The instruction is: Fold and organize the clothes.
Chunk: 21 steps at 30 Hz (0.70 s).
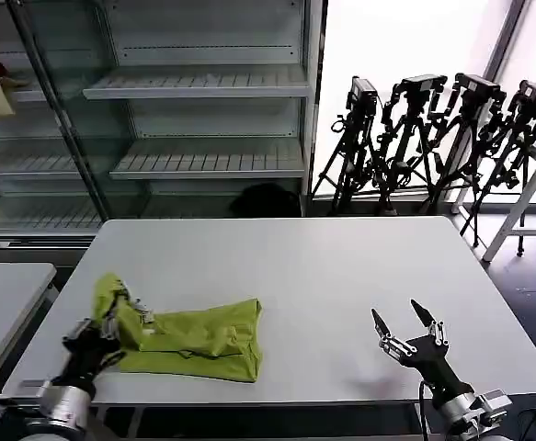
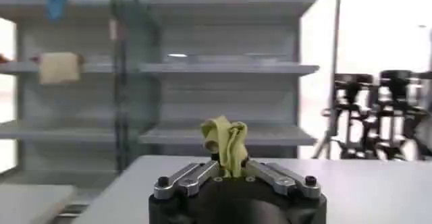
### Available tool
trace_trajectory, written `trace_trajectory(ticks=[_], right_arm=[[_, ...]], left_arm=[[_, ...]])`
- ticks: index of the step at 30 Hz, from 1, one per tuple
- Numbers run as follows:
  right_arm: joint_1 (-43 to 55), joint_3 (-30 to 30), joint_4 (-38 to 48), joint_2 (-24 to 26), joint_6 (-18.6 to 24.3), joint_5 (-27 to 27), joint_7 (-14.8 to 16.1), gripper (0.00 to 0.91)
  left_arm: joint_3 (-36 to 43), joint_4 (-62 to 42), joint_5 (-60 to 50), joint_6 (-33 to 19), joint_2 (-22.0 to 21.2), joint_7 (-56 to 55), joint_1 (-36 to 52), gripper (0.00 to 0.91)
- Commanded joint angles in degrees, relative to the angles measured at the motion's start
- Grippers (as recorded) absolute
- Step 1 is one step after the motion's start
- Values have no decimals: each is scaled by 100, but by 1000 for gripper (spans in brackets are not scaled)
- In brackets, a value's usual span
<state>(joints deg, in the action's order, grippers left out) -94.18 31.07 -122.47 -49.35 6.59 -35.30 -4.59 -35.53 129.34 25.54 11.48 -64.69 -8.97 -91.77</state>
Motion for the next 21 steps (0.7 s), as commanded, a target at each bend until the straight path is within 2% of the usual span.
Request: trace_trajectory(ticks=[1,5,13,21], right_arm=[[6,-12,-12,-22,-9,57,-12,907],[9,-17,-19,-27,-18,61,-9,907],[71,-131,-14,-69,-19,123,-33,907],[63,-74,-4,-10,-15,122,-35,907]], left_arm=[[2196,-512,-981,-73,17,483,655,0],[2452,-720,-1074,-41,3,488,881,0],[2450,-1227,-967,41,-40,468,1304,0],[2611,-1320,-1051,215,-105,451,1460,10]])
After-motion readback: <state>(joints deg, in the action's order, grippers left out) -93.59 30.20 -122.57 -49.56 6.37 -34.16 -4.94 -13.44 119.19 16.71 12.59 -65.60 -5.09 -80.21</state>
